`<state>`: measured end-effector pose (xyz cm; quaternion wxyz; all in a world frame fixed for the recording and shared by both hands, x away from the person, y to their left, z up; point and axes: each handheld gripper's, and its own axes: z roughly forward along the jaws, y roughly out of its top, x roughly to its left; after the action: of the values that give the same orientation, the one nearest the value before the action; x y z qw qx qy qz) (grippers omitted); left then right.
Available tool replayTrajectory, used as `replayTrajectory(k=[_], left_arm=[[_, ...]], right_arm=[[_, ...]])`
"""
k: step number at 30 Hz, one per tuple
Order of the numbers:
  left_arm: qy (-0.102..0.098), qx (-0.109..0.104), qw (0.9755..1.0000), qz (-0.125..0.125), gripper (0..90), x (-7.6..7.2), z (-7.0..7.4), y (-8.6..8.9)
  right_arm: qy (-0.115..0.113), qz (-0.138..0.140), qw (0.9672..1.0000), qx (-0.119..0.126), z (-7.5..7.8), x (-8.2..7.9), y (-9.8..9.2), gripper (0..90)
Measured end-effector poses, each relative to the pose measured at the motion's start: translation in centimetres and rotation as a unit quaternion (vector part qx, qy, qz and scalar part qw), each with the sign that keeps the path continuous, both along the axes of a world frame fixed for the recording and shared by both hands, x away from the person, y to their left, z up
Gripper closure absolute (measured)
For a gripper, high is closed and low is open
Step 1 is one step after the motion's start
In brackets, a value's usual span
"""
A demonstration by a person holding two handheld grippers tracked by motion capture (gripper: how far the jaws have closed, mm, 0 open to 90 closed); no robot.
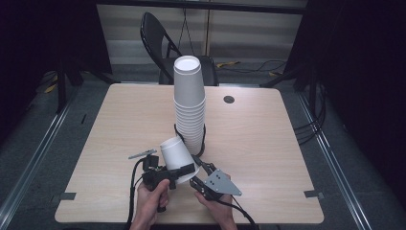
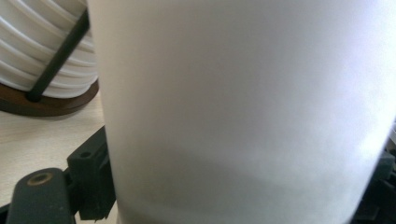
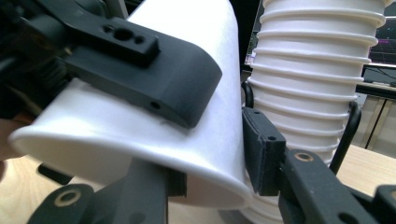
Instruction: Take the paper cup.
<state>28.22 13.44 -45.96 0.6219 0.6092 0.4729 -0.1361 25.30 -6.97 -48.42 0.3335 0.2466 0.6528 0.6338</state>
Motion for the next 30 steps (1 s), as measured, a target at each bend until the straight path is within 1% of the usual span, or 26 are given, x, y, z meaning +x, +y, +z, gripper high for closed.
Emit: replayTrajectory(k=[1, 2, 3, 4, 6, 8, 10, 11, 12, 14, 16, 19, 21, 24, 28, 29, 30], left_arm=[[-0.005, 0.004, 1.0000, -0.007, 13.2, 0.0, 0.0, 0.0], [-0.004, 0.003, 1.0000, -0.004, 13.1, -0.1, 0.1, -0.1], [-0.006, 0.007, 0.9999, -0.006, 12.9, -0.1, 0.0, -0.1], [-0.006, 0.003, 1.0000, -0.006, 12.9, -0.1, 0.0, -0.1], [-0.009, 0.001, 0.9999, -0.010, 12.5, -0.1, 0.0, -0.1], [-0.022, 0.013, 0.9996, -0.013, 11.9, -0.1, 0.1, -0.1], [-0.026, 0.011, 0.9995, -0.013, 11.4, -0.1, 0.2, -0.1], [-0.031, 0.005, 0.9995, -0.010, 11.4, 0.0, 0.3, 0.0], [-0.035, 0.007, 0.9993, -0.007, 10.4, 0.0, 0.4, 0.0], [-0.034, 0.005, 0.9994, -0.007, 10.1, 0.2, 0.5, 0.1], [-0.040, 0.009, 0.9991, -0.009, 9.7, 0.3, 0.6, 0.1], [-0.041, 0.000, 0.9992, -0.004, 9.2, 0.5, 0.6, 0.1], [-0.045, -0.005, 0.9990, 0.002, 9.4, 0.8, 0.6, 0.3], [-0.050, -0.004, 0.9987, 0.007, 11.0, 1.2, 0.7, 0.5], [-0.056, 0.002, 0.9984, 0.009, 11.7, 1.6, 1.0, 0.9], [-0.059, 0.004, 0.9981, 0.013, 11.8, 1.7, 1.1, 1.0], [-0.060, 0.002, 0.9980, 0.017, 12.4, 1.8, 1.2, 1.2]], right_arm=[[-0.001, -0.001, 1.0000, 0.001, 0.0, 0.1, 0.1, 65.2], [-0.004, -0.001, 1.0000, 0.004, 0.1, 0.2, 0.1, 67.1], [-0.004, 0.001, 1.0000, 0.005, 0.1, 0.2, 0.1, 69.6], [-0.002, 0.001, 1.0000, 0.006, 0.1, 0.3, 0.1, 72.5], [-0.006, 0.000, 0.9999, 0.009, 0.2, 0.4, 0.0, 75.3], [-0.010, -0.002, 0.9999, 0.006, 0.2, 0.4, 0.0, 77.0], [-0.010, -0.004, 0.9999, 0.005, 0.2, 0.4, 0.0, 79.7], [-0.009, -0.004, 0.9999, 0.006, 0.2, 0.4, -0.1, 81.2], [-0.004, 0.004, 0.9999, 0.011, 0.1, 0.5, -0.1, 83.9], [0.000, 0.006, 0.9999, 0.012, 0.1, 0.5, -0.2, 84.9], [0.001, 0.004, 0.9999, 0.014, 0.1, 0.5, -0.2, 85.1], [0.006, 0.004, 0.9998, 0.016, 0.2, 0.5, -0.3, 85.7], [0.008, 0.004, 0.9998, 0.015, 0.3, 0.6, -0.4, 85.8], [0.011, 0.006, 0.9999, 0.003, 0.2, 0.4, -0.3, 85.9], [0.016, 0.008, 0.9998, 0.002, 0.1, 0.3, -0.3, 86.0], [0.017, 0.010, 0.9998, 0.003, 0.1, 0.3, -0.4, 85.9], [0.019, 0.011, 0.9998, 0.002, 0.0, 0.2, -0.4, 86.0]])
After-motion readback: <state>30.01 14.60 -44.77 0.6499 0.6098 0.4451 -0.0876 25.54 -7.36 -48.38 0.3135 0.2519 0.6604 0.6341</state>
